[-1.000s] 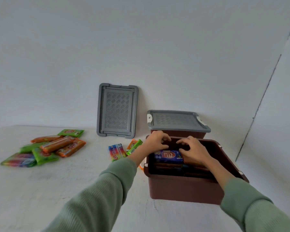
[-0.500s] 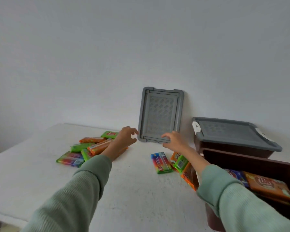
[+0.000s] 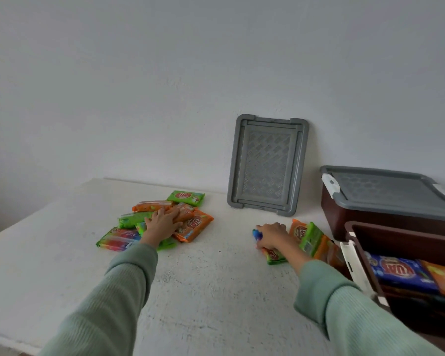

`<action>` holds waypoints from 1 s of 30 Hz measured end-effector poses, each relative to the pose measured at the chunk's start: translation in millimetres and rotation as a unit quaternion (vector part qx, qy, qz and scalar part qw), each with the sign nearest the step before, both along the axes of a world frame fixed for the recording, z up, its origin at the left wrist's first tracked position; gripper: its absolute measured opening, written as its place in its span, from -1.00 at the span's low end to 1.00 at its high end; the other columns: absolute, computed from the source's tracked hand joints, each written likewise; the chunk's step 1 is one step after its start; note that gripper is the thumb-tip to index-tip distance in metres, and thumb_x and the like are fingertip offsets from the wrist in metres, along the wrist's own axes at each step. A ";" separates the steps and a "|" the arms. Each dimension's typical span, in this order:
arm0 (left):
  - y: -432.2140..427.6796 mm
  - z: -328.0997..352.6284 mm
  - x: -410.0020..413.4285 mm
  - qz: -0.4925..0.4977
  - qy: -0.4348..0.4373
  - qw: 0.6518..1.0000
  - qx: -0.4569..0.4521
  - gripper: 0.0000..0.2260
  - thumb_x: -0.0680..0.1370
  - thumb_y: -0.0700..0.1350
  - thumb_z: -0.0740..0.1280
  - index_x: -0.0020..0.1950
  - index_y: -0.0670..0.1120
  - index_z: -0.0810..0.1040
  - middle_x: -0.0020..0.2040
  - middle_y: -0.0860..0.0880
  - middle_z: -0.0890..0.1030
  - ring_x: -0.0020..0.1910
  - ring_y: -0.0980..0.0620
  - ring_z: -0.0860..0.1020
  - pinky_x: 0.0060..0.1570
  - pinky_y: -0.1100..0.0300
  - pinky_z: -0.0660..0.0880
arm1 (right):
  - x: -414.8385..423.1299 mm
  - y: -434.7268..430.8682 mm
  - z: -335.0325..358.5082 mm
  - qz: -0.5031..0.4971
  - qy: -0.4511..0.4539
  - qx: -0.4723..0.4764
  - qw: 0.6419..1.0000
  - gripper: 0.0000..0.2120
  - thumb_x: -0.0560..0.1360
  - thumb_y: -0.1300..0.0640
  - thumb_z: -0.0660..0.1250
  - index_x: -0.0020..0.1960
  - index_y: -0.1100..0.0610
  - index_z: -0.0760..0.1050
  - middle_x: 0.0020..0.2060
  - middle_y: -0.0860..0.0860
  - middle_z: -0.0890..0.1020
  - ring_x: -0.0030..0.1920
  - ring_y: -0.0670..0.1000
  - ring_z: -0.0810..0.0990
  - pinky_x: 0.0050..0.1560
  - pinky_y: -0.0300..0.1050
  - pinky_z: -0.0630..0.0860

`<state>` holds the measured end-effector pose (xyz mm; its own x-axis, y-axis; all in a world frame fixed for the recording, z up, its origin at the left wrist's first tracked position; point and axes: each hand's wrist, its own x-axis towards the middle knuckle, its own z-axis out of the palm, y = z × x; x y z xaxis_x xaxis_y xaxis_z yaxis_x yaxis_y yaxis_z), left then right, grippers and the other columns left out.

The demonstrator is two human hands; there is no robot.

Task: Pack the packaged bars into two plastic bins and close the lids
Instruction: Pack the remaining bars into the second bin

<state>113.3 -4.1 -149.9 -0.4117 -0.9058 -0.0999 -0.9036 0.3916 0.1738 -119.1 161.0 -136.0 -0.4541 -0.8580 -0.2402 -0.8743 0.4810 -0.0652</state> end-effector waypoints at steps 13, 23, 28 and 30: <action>33.6 81.6 -45.2 -0.107 0.133 0.984 -0.057 -0.50 0.47 0.07 0.37 0.38 -0.03 0.41 -0.19 -0.06 0.57 -0.44 0.15 0.36 -0.51 0.42 0.24 | -13.1 1.8 76.8 -0.003 -0.127 -0.157 0.979 -0.55 0.41 0.20 0.39 0.29 0.16 0.48 0.22 0.10 0.56 0.19 0.08 0.53 0.13 -0.10 0.45; 119.2 161.2 -151.4 -0.287 0.156 0.943 -0.069 -0.49 0.45 0.07 0.40 0.37 0.03 0.41 0.04 -0.14 0.64 -0.10 -0.05 0.56 -0.19 0.31 0.41 | -103.4 109.5 166.6 -0.031 -0.119 -0.214 0.969 -0.40 0.33 0.22 0.49 0.34 0.01 0.44 0.29 0.12 0.46 0.12 0.09 0.51 -0.08 -0.21 0.37; 171.6 156.9 -206.5 -0.370 0.119 0.921 -0.034 -0.50 0.43 0.06 0.41 0.36 0.07 0.42 0.05 -0.10 0.63 -0.11 -0.01 0.55 -0.23 0.38 0.38 | -147.7 179.6 169.4 -0.036 -0.065 -0.147 0.986 -0.32 0.32 0.20 0.50 0.38 -0.03 0.37 0.32 0.10 0.43 0.21 0.11 0.48 0.01 -0.14 0.43; 196.1 151.1 -228.4 -0.397 0.106 0.911 -0.036 -0.50 0.43 0.07 0.41 0.36 0.07 0.42 0.03 -0.11 0.62 -0.12 0.03 0.49 -0.21 0.33 0.35 | -163.6 203.5 162.3 -0.031 -0.047 -0.107 0.993 -0.28 0.31 0.20 0.51 0.40 -0.03 0.33 0.35 0.08 0.40 0.27 0.11 0.44 0.12 -0.10 0.42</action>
<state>-115.1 192.0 1.2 -0.9434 -0.3141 0.1062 -0.2788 0.9248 0.2589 -282.6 364.5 26.3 -0.4920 -0.8648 -0.1004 -0.8284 0.5005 -0.2515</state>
